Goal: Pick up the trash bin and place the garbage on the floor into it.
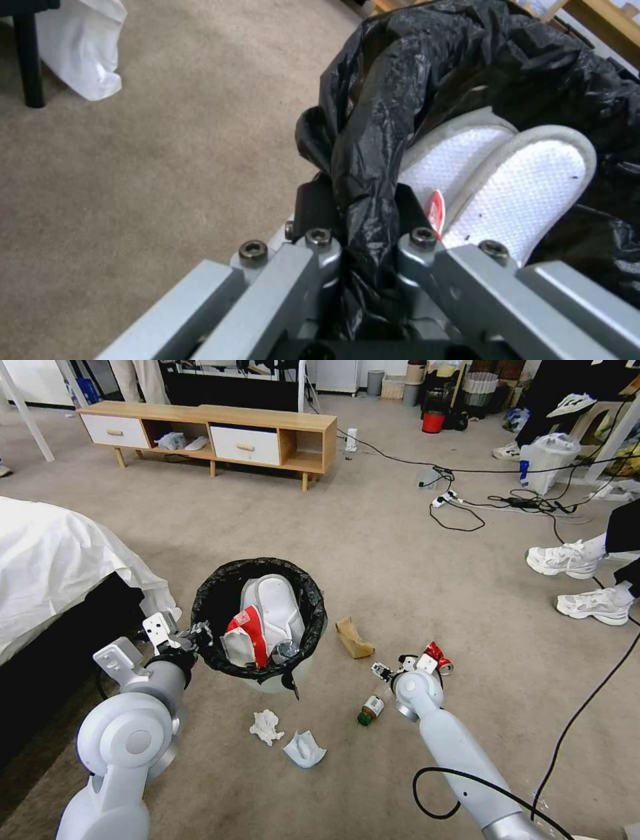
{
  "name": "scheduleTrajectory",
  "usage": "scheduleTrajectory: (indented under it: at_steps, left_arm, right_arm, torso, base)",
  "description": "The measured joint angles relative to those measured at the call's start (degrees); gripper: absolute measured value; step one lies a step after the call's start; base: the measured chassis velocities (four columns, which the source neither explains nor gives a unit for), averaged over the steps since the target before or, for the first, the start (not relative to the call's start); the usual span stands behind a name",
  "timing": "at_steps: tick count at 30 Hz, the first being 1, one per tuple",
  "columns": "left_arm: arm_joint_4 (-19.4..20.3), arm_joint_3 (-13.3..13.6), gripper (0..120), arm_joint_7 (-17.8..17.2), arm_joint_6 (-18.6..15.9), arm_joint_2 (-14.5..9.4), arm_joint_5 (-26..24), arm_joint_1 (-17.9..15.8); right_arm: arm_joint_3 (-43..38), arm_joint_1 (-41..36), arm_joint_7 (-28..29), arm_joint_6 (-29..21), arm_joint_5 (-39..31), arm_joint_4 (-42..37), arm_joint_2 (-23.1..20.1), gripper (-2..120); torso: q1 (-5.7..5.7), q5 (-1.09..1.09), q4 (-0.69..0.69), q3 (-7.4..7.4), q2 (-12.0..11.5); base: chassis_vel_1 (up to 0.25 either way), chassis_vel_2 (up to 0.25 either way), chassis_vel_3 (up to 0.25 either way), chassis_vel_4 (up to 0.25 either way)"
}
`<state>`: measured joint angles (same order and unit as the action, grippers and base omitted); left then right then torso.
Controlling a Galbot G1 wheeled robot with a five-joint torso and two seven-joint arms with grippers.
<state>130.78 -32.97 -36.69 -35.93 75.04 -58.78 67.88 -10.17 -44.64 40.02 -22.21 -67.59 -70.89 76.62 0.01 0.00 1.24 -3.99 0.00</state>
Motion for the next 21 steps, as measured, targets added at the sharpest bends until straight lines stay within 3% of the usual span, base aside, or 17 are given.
scheduleTrajectory:
  at_steps: [21]
  left_arm:
    - [0.1, 0.0, 4, 0.0, 0.1, 0.1, 0.1, 0.1]
  right_arm:
    - [1.6, 0.7, -3.5, 2.5, 5.5, 7.3, 1.3, 100]
  torso:
    - [0.0, 0.0, 0.01, 0.0, 0.0]
  base:
    - [0.0, 0.0, 0.0, 0.0]
